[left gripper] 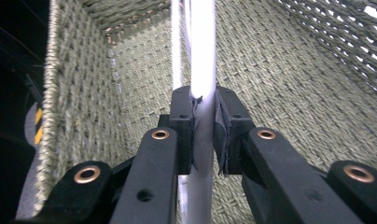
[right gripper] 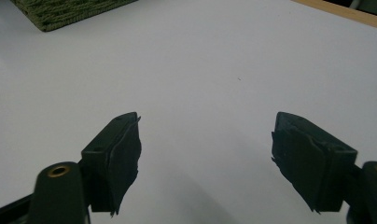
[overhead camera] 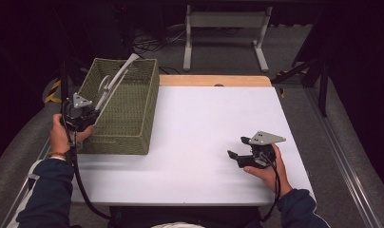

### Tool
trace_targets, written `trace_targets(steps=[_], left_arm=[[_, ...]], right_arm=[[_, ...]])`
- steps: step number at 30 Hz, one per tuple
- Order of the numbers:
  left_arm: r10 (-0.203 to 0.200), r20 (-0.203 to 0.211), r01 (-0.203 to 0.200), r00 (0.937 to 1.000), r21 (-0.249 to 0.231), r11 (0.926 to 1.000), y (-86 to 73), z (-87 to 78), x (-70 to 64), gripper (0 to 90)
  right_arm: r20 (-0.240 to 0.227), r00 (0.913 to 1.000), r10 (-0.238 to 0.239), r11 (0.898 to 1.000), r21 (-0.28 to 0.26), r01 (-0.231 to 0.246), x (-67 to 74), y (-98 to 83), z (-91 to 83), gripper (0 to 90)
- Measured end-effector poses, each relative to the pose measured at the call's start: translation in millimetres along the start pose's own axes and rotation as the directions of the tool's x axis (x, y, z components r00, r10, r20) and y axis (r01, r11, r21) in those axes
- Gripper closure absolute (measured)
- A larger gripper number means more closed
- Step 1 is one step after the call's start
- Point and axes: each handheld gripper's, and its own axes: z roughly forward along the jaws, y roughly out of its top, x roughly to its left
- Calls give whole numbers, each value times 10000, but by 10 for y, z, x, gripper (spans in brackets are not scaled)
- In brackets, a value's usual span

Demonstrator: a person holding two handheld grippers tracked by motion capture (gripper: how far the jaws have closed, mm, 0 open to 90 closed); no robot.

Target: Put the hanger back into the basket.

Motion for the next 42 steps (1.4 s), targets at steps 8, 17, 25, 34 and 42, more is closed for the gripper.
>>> trace_targets(steps=[8,17,25,34,42], left_arm=[[63,338,-73,9994,287,9996,20,21,-43,771],[-261,661,285,9975,-359,9989,-18,-66,-6,632],[800,1607,-222,9838,-3333,9426,-80,-447,-370,343],[2315,2845,-622,9303,-4996,8640,-377,-750,-1094,111],[3016,3150,-1101,8999,-5051,8560,-663,-667,-1363,81]], right_arm=[[-38,10000,-31,10000,86,32,5,4,7,240],[8,10000,2,10000,53,-2,-9,8,1,239],[716,9969,-332,9984,-440,364,-23,18,-86,238],[1930,9790,-659,9854,-1415,942,4,11,-298,184],[2125,9727,-932,9813,-1459,1259,136,-92,-292,112]])
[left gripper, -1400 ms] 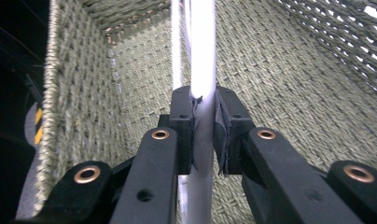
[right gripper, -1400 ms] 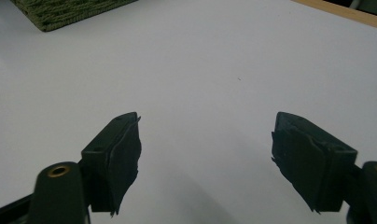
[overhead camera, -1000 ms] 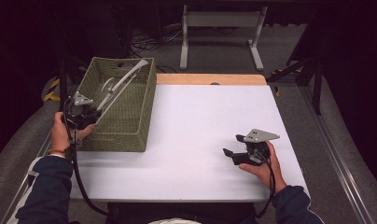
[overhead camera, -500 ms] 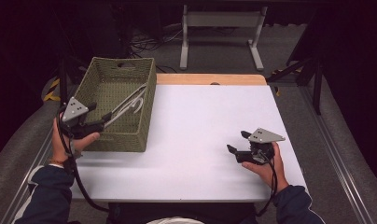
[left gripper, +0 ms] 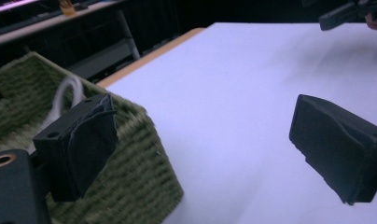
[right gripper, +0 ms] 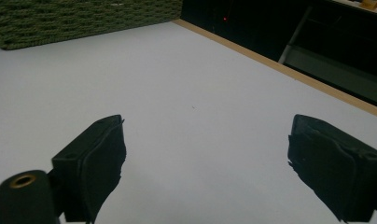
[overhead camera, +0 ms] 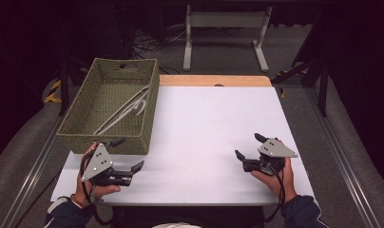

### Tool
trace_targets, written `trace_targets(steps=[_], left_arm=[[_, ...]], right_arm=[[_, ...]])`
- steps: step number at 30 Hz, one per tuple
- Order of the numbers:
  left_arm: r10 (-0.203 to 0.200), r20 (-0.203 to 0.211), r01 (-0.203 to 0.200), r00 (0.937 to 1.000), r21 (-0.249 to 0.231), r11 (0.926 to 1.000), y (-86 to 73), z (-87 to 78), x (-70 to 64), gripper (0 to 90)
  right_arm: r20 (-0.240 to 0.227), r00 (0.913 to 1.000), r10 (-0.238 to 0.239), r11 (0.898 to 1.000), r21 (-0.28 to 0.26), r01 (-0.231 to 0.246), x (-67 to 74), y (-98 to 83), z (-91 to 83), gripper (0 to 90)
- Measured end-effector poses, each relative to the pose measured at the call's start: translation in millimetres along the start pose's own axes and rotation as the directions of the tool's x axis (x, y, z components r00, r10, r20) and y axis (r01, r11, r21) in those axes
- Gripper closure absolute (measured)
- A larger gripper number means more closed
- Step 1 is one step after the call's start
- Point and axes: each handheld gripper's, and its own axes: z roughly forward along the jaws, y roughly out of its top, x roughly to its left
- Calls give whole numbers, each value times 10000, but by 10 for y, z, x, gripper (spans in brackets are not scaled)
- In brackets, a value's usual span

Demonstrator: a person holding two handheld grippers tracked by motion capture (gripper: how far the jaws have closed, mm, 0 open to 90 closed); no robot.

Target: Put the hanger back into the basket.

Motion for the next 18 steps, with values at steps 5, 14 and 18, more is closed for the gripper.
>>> trace_targets(steps=[5,14,18], left_arm=[[-300,142,296,9994,293,9991,-230,69,5,80],[-649,105,644,9978,466,9968,-316,101,44,68],[-655,63,652,9978,477,9967,-334,109,43,65]], right_arm=[[174,9998,116,9998,-184,-113,48,-48,-34,89],[10,9995,-319,9994,-146,319,156,-54,2,78],[-5,9995,-322,9993,-198,322,163,-50,0,77]])
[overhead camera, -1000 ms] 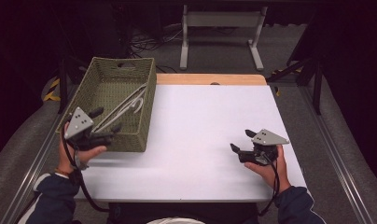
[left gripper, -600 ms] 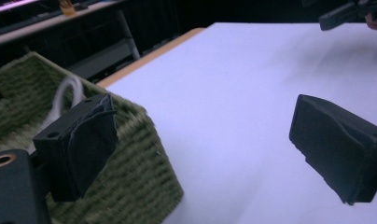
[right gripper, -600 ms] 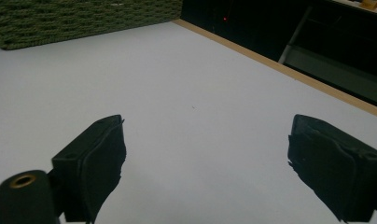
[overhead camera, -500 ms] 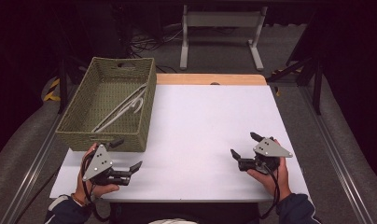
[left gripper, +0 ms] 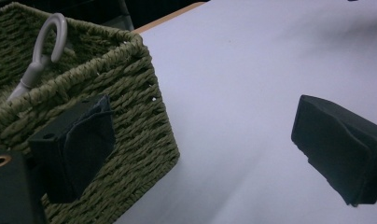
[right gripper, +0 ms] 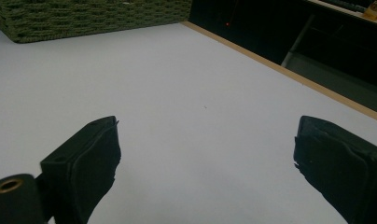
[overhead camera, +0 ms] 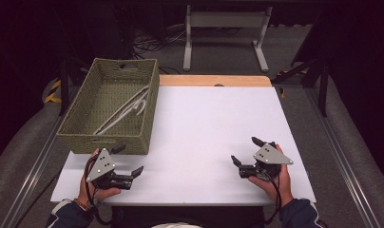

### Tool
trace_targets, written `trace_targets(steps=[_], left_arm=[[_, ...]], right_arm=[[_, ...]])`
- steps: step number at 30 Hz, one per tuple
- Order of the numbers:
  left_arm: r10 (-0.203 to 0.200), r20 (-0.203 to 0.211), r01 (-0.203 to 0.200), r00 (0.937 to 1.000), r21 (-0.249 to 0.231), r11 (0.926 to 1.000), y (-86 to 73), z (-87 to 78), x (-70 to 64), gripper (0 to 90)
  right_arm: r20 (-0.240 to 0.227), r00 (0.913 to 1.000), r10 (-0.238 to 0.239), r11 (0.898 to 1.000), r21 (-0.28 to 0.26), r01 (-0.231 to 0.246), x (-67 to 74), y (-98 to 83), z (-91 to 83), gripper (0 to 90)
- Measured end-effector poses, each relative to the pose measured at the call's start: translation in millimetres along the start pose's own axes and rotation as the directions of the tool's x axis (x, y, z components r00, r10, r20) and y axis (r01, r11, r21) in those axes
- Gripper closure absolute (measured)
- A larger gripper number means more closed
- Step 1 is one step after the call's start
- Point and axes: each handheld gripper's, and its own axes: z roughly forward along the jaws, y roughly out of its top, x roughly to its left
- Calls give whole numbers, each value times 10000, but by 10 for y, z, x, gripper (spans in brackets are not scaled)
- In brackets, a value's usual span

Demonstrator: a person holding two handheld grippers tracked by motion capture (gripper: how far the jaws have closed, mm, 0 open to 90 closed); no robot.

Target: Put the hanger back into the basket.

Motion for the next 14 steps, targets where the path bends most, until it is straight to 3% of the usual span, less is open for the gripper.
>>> trace_targets(steps=[14], left_arm=[[-147,-19,147,9999,189,9997,-25,69,-14,57]], right_arm=[[-70,9999,-82,9999,-82,82,10,8,1,74]])
